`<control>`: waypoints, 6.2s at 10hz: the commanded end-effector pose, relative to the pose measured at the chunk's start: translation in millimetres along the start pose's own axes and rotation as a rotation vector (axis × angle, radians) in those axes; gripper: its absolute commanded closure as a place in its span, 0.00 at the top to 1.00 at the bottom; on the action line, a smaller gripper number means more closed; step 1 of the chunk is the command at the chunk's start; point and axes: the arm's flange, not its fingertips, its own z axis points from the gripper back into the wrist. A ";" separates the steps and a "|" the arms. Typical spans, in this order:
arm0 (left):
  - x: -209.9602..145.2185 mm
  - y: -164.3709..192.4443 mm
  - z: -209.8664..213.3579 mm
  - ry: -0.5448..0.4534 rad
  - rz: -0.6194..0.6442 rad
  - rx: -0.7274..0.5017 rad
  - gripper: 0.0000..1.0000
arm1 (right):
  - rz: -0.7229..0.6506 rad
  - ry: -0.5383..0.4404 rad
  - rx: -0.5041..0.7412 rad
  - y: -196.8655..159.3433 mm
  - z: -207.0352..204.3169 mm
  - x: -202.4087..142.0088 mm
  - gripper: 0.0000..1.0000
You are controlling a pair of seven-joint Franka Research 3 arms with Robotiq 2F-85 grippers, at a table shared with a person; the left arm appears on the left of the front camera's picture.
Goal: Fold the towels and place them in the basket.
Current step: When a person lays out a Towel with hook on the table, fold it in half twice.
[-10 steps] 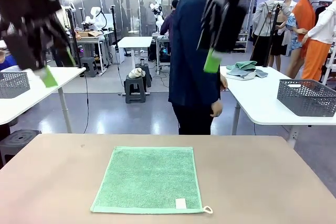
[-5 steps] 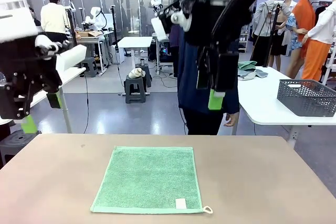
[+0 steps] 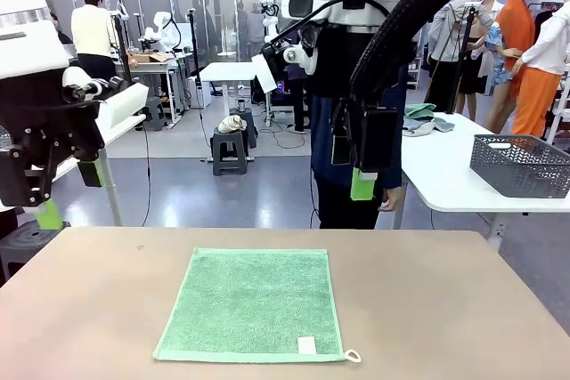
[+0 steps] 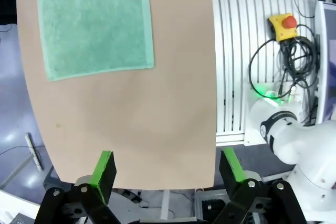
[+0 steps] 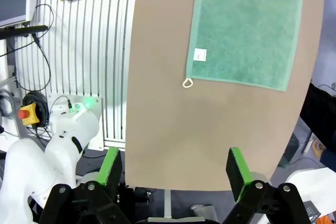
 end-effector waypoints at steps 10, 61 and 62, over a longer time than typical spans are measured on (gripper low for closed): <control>7.6 1.9 -62.7 -0.058 0.081 0.029 1.00 | -0.115 -0.006 -0.066 -15.6 -83.2 -1.6 1.00; 10.4 43.4 -358.5 0.022 0.047 -0.025 1.00 | -0.126 0.022 0.054 -59.4 -390.7 -19.1 1.00; 10.8 44.5 -359.4 0.019 0.049 -0.022 1.00 | -0.130 0.021 0.053 -59.6 -391.9 -19.1 1.00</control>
